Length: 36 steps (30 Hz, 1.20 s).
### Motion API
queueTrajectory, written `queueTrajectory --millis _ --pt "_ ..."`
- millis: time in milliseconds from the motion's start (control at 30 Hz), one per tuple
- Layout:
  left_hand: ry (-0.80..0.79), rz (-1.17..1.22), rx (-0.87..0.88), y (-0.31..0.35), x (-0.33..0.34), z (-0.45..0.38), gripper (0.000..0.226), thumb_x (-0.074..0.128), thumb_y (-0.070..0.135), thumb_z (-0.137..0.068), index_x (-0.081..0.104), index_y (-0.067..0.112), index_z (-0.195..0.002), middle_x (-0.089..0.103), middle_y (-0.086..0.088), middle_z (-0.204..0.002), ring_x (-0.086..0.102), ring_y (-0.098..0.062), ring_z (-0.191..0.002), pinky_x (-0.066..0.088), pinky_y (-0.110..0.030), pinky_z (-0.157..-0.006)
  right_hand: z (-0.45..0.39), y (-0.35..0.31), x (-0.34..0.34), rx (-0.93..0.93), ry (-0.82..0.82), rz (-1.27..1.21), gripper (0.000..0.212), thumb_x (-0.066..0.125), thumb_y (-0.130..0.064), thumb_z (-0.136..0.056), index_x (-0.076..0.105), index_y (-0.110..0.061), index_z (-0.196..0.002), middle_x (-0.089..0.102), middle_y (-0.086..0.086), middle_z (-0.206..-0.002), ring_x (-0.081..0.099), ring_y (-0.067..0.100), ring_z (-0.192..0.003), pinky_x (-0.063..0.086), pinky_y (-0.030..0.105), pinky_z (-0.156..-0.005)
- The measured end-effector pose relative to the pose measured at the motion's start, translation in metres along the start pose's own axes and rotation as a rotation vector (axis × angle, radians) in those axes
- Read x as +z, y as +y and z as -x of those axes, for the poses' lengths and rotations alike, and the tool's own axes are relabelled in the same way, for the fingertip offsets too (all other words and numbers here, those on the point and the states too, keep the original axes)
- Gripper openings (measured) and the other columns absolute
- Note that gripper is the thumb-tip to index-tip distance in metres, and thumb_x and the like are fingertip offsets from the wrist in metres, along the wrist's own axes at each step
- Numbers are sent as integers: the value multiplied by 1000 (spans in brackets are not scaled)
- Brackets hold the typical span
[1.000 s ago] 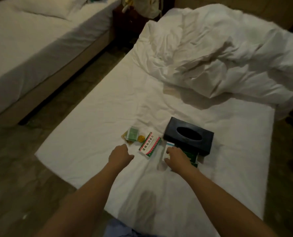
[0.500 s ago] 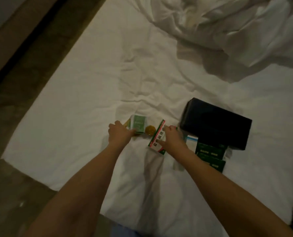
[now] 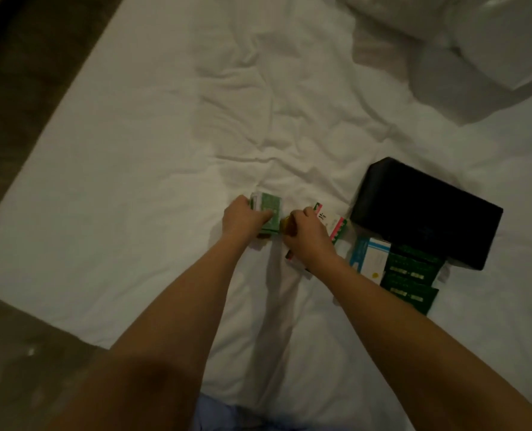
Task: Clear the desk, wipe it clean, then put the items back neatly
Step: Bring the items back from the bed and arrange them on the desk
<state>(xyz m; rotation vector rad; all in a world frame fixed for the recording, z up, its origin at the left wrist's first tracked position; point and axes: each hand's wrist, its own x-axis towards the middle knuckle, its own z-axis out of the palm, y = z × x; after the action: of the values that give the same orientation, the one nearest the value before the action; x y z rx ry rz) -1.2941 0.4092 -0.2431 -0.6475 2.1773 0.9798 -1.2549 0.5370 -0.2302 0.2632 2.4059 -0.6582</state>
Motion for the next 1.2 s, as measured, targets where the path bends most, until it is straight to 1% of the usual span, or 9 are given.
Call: queueTrajectory --millis 133,267,433,600,733,933,1033,1133,1200 --pt "36 87 14 -2 -20 23 38 71 30 -82 58 2 -104 63 -16 -106 60 -31 -96 44 -32 -72 22 -13 -18 24 9 3 32 64 -14 -85 54 -2 -113 46 13 -116 49 31 -104 40 35 -81" --pt "59 188 45 3 -53 60 36 72 27 -81 59 2 -105 64 -15 -106 61 -30 -95 49 -37 -79 51 -41 -47 -38 19 47 35 63 -17 -85 54 -4 -116 45 12 -117 50 31 -104 41 34 -82" --pt "162 322 106 11 -100 120 35 73 24 -81 59 3 -105 65 -15 -105 62 -31 -95 52 -42 -83 95 -94 -92 -221 91 64 32 65 -18 -83 56 -3 -110 47 12 -113 54 33 -97 46 38 -83" --pt "295 459 117 -11 -128 210 35 73 22 -81 59 1 -106 65 -15 -104 62 -31 -94 52 -44 -84 165 -128 -118 -424 117 138 26 67 -21 -82 57 -5 -100 48 9 -107 53 27 -90 36 27 -71" --pt "440 628 83 -54 -144 304 33 72 19 -82 58 1 -107 65 -16 -107 62 -29 -93 54 -42 -82 243 -153 -116 -617 93 254 27 66 -21 -83 57 -4 -102 47 9 -103 54 28 -91 32 26 -69" --pt "690 922 10 -149 -165 438 42 69 15 -85 52 1 -122 60 -17 -118 59 -26 -97 53 -37 -81 363 -213 -59 -956 13 405 30 68 -25 -82 57 -6 -103 41 3 -96 51 21 -86 36 26 -70" --pt "821 1070 -45 -205 -169 506 44 65 12 -88 48 0 -127 58 -13 -118 59 -26 -97 52 -26 -66 428 -240 -11 -1096 -91 479 35 69 -28 -83 56 -6 -106 43 5 -98 49 20 -86 39 27 -72" --pt "994 1164 -148 -272 -168 573 47 66 14 -88 47 -1 -128 57 -15 -123 58 -29 -106 47 -27 -69 494 -262 45 -1238 -210 546 39 69 -31 -82 56 -8 -111 53 5 -108 55 21 -93 48 29 -79" --pt "1092 1230 -212 -319 -159 617 48 65 16 -88 47 0 -130 57 -16 -126 58 -29 -108 47 -29 -72 541 -269 84 -1346 -255 622 40 69 -32 -82 55 -9 -112 49 4 -108 50 18 -92 45 28 -78"
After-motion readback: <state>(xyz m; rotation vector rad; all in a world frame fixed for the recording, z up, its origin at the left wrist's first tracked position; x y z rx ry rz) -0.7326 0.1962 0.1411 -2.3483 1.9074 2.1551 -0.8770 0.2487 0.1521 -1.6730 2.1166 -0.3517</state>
